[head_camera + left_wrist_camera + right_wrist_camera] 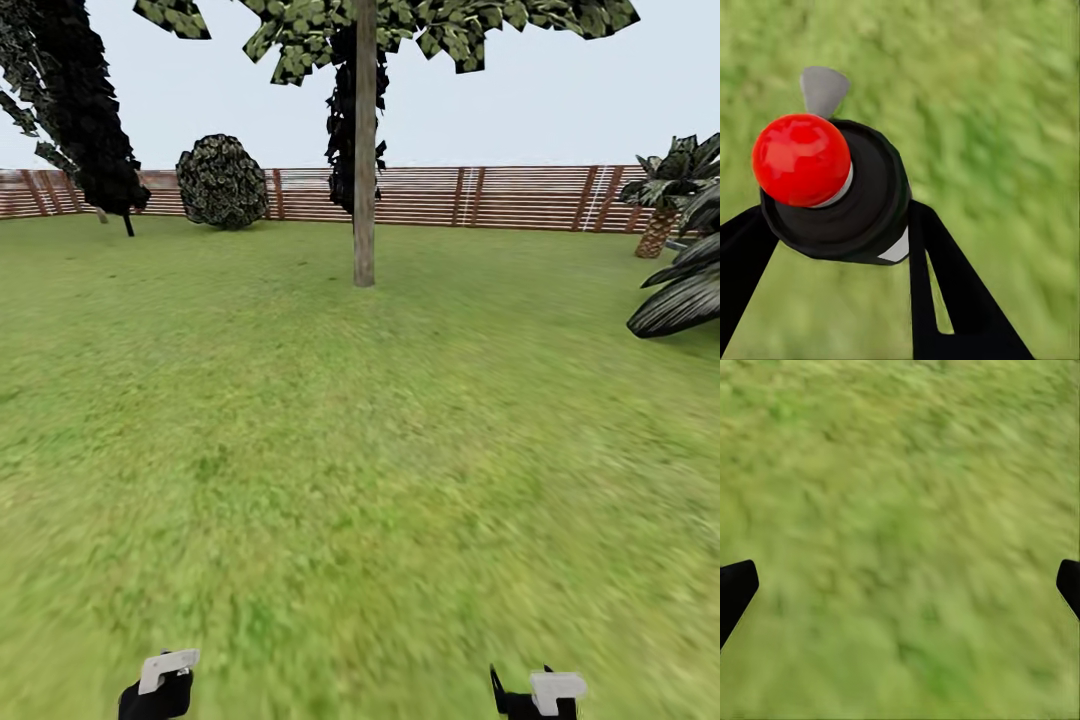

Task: In the garden, pick up the pesticide atomizer on the floor and spray pesticide onto both trees until each tree trunk is fully covered.

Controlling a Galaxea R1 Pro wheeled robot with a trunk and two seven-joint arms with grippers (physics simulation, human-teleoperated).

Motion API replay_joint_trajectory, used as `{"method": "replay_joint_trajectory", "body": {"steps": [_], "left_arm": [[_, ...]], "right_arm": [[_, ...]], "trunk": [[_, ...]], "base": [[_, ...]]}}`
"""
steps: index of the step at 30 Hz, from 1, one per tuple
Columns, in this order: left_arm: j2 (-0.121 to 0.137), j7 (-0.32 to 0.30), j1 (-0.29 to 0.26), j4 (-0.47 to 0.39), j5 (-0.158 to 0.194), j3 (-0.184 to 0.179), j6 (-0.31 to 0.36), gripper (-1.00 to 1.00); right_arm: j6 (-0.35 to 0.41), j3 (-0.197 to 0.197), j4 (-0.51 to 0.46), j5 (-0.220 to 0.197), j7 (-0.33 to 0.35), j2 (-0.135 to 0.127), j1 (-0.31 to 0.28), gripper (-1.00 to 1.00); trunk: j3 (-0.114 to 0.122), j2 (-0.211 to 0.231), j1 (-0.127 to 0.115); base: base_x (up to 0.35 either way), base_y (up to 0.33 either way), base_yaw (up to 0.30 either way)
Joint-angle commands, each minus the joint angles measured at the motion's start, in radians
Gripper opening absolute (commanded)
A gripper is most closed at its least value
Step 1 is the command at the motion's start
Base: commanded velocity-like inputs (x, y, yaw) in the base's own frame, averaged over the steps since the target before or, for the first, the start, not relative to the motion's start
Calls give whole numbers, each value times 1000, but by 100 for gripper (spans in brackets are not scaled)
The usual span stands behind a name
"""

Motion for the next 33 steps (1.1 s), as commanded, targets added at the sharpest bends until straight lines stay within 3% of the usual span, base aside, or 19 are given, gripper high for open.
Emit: {"method": "replay_joint_trajectory", "body": {"steps": [1, 33], "left_arm": [[0, -6, -1, 1, 1, 6, -3, -100], [0, -6, -1, 1, 1, 6, -3, -100]], "right_arm": [[-3, 0, 1, 0, -1, 0, -1, 100], [-3, 0, 1, 0, -1, 0, -1, 100]], "trunk": [[-1, 0, 0], [-1, 0, 0]], "base": [[339, 0, 0], [339, 0, 0]]}}
